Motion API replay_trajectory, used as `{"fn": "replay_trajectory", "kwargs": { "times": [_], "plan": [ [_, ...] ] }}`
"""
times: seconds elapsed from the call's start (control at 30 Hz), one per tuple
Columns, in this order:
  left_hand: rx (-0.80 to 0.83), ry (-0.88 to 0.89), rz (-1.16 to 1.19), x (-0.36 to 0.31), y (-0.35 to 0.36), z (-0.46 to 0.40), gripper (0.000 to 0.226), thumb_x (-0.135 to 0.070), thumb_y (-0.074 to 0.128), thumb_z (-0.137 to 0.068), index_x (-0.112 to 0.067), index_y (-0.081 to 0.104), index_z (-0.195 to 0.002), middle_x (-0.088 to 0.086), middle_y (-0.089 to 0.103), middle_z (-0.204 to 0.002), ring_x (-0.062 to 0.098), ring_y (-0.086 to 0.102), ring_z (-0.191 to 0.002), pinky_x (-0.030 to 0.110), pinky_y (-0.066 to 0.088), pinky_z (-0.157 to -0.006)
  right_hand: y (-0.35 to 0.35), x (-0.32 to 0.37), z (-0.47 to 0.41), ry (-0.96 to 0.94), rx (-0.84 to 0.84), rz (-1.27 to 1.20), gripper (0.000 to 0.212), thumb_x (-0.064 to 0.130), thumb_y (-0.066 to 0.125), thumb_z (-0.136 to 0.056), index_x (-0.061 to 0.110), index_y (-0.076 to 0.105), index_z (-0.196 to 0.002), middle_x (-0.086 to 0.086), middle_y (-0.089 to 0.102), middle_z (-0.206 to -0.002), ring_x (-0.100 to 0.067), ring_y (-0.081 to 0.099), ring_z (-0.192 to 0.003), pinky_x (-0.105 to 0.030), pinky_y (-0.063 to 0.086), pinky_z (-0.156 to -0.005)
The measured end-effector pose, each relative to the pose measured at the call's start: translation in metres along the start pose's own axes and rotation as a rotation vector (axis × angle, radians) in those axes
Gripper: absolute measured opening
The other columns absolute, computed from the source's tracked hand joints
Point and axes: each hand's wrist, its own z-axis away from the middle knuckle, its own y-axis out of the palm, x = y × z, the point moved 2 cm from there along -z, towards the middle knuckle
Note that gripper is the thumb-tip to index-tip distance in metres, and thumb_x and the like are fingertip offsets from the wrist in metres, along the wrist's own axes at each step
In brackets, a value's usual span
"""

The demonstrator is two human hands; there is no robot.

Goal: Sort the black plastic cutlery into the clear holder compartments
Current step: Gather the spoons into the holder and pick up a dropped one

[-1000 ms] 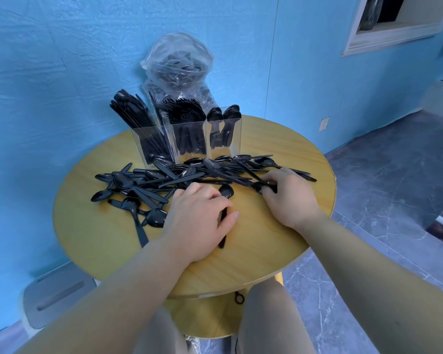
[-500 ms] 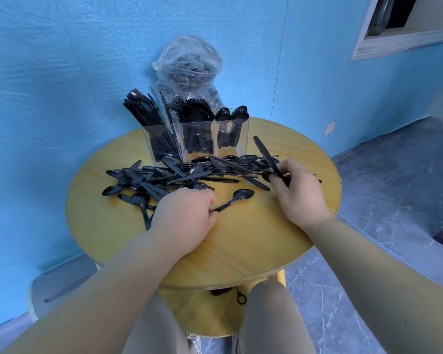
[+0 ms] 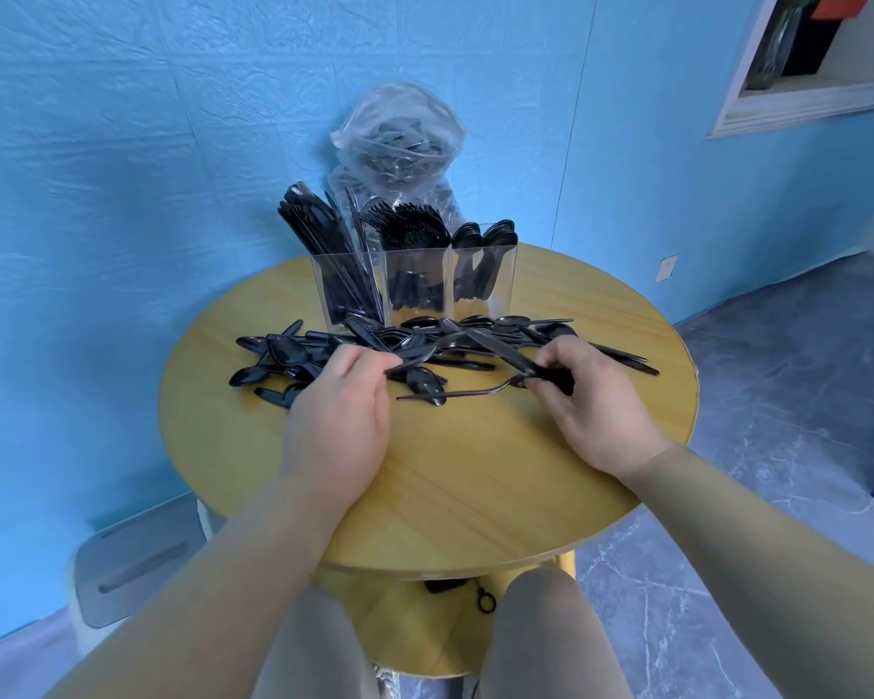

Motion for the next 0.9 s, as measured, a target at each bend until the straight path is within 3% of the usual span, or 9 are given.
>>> {"fn": "replay_trajectory", "kwargs": {
  "times": [0.1, 0.23, 0.47, 0.6, 0.7, 0.73, 0.83, 0.9],
  "plan": [
    [0.053, 0.018, 0.047, -0.003, 0.004, -0.002, 0.030, 0.002, 0.047, -0.089, -0.006, 0.066, -0.111, 0.006, 0.066, -0.099, 0.023, 0.062, -0.084, 0.027, 0.042, -0.069, 0.009, 0.012, -0.010, 0.014, 0.011, -0.055, 0.019, 0.010, 0.065, -0.087, 0.023, 0.051, -0.082, 0.011, 0.056, -0.077, -0.007, 0.051, -0.072, -0.021, 0.039, -0.065],
    [0.081, 0.020, 0.063, -0.001, 0.003, -0.002, 0.050, -0.024, 0.025, -0.088, -0.008, 0.066, -0.114, 0.004, 0.068, -0.098, 0.020, 0.060, -0.094, 0.026, 0.041, -0.078, 0.024, 0.025, -0.024, 0.091, -0.056, -0.154, 0.028, 0.015, 0.070, -0.084, 0.027, 0.048, -0.073, 0.013, 0.054, -0.070, -0.002, 0.049, -0.067, -0.010, 0.037, -0.062],
    [0.132, 0.056, -0.104, 0.001, 0.009, -0.005, 0.031, -0.032, 0.048, -0.094, -0.019, 0.065, -0.116, -0.007, 0.065, -0.091, 0.016, 0.057, -0.089, 0.024, 0.038, -0.070, 0.037, 0.023, -0.023, 0.160, -0.174, -0.220, 0.036, 0.016, 0.074, -0.080, 0.029, 0.041, -0.069, 0.011, 0.053, -0.067, -0.005, 0.047, -0.062, -0.012, 0.037, -0.059],
    [0.158, -0.037, -0.057, 0.001, 0.010, -0.007, 0.033, -0.025, 0.043, -0.098, -0.020, 0.060, -0.126, -0.004, 0.064, -0.104, 0.018, 0.059, -0.098, 0.029, 0.043, -0.075, 0.035, 0.026, -0.021, 0.167, -0.202, -0.252, 0.025, 0.020, 0.070, -0.082, 0.027, 0.046, -0.081, 0.008, 0.057, -0.075, -0.003, 0.051, -0.068, -0.010, 0.039, -0.062],
    [0.135, -0.098, -0.020, 0.000, 0.007, -0.007, 0.037, -0.023, 0.036, -0.101, -0.020, 0.052, -0.134, -0.002, 0.063, -0.117, 0.019, 0.058, -0.105, 0.029, 0.043, -0.080, 0.035, 0.021, -0.022, 0.175, -0.208, -0.240, 0.014, 0.008, 0.055, -0.086, 0.018, 0.046, -0.092, 0.008, 0.055, -0.085, -0.003, 0.050, -0.077, -0.009, 0.036, -0.065],
    [0.123, -0.121, -0.016, 0.001, 0.006, -0.007, 0.037, -0.023, 0.036, -0.101, -0.019, 0.050, -0.135, -0.003, 0.064, -0.113, 0.019, 0.060, -0.101, 0.029, 0.043, -0.077, 0.035, 0.019, -0.022, 0.172, -0.220, -0.200, 0.015, 0.004, 0.052, -0.086, 0.017, 0.046, -0.090, 0.006, 0.054, -0.084, -0.003, 0.048, -0.074, -0.007, 0.034, -0.063],
    [0.077, -0.172, -0.010, 0.003, 0.005, -0.005, 0.026, -0.021, 0.037, -0.101, -0.014, 0.050, -0.123, -0.009, 0.055, -0.072, 0.015, 0.053, -0.065, 0.027, 0.034, -0.053, 0.034, 0.018, -0.022, 0.110, -0.302, -0.098, 0.021, -0.005, 0.051, -0.083, 0.016, 0.052, -0.086, -0.001, 0.055, -0.086, -0.005, 0.043, -0.069, -0.004, 0.033, -0.064],
    [0.058, -0.197, 0.012, 0.006, 0.004, -0.005, 0.021, -0.021, 0.038, -0.100, -0.014, 0.052, -0.114, -0.010, 0.049, -0.068, 0.014, 0.049, -0.062, 0.029, 0.030, -0.051, 0.033, 0.018, -0.020, 0.033, -0.351, -0.091, 0.022, -0.006, 0.051, -0.084, 0.013, 0.061, -0.087, -0.003, 0.057, -0.089, -0.010, 0.047, -0.074, -0.006, 0.036, -0.068]
  ]
}}
